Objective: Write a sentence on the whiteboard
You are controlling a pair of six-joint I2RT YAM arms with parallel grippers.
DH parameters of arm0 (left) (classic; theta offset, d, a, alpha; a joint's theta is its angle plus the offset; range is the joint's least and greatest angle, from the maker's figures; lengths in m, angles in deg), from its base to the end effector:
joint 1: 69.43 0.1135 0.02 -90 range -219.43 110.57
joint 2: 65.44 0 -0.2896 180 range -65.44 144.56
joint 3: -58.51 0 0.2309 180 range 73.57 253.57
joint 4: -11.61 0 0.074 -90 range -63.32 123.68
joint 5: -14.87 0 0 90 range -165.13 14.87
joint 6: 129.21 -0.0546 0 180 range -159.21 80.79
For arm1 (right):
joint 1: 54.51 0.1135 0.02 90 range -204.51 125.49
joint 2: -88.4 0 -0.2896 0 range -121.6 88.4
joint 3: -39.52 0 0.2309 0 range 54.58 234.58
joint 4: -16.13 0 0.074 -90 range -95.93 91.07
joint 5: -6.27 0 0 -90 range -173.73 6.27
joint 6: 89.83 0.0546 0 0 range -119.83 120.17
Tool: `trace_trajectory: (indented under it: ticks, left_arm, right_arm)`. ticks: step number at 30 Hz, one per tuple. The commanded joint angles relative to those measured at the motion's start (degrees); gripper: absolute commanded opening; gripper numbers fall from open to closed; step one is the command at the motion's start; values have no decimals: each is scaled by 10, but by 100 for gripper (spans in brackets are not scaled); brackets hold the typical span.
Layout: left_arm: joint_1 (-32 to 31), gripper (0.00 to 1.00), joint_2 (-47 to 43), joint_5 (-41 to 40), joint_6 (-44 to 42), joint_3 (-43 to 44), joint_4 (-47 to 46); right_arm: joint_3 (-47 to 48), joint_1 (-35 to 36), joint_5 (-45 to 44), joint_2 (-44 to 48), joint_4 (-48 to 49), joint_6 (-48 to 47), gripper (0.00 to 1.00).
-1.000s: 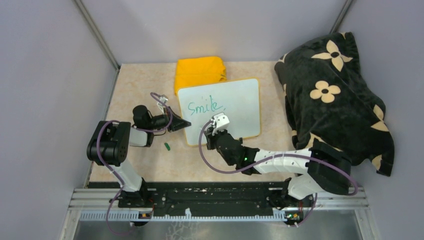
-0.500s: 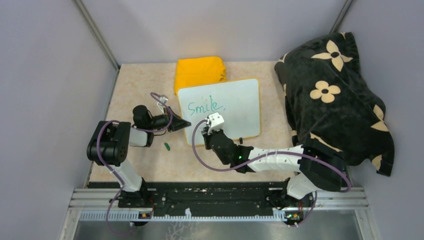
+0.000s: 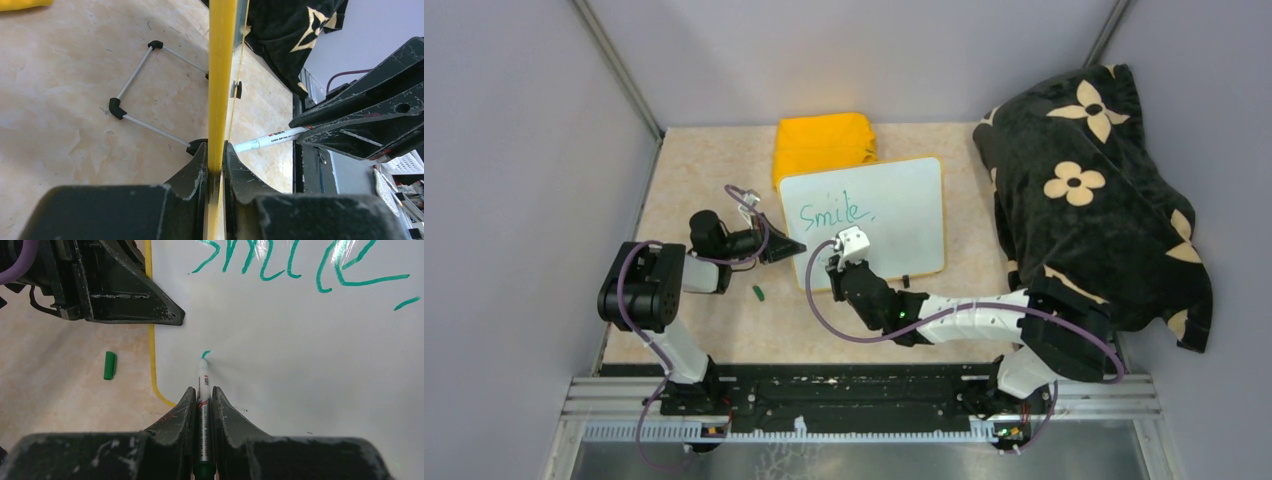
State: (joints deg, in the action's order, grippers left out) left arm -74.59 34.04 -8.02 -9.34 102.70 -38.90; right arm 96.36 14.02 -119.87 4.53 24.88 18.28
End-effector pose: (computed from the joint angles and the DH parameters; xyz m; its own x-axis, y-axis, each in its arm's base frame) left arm 0.2884 -0.0765 0.2014 -0.5448 -0.1453 -0.8259 0.7819 0.2681 -0.5629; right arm 0.1423 0.2738 0.2595 -0.2790 -0.0236 -0.9600 -0.4838 0.8670 0.1193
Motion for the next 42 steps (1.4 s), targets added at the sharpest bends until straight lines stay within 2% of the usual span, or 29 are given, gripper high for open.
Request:
trace_trajectory:
  ticks: [1,12,24,42]
  left_arm:
    - [-5,0,5,-40,-27,3,37]
    - [-5,0,6,-41,-27,3,38]
    - [-5,0,5,-41,-27,4,39]
    - [-7,0,4,-41,-30,4,41]
  right_arm:
    - [11,4,-15,1,-17,11,0]
    - [-15,4,-46,25,-41,25,0]
    - [-27,4,-16,24,-28,31,0]
    - [48,4,38,-30,-9,26,0]
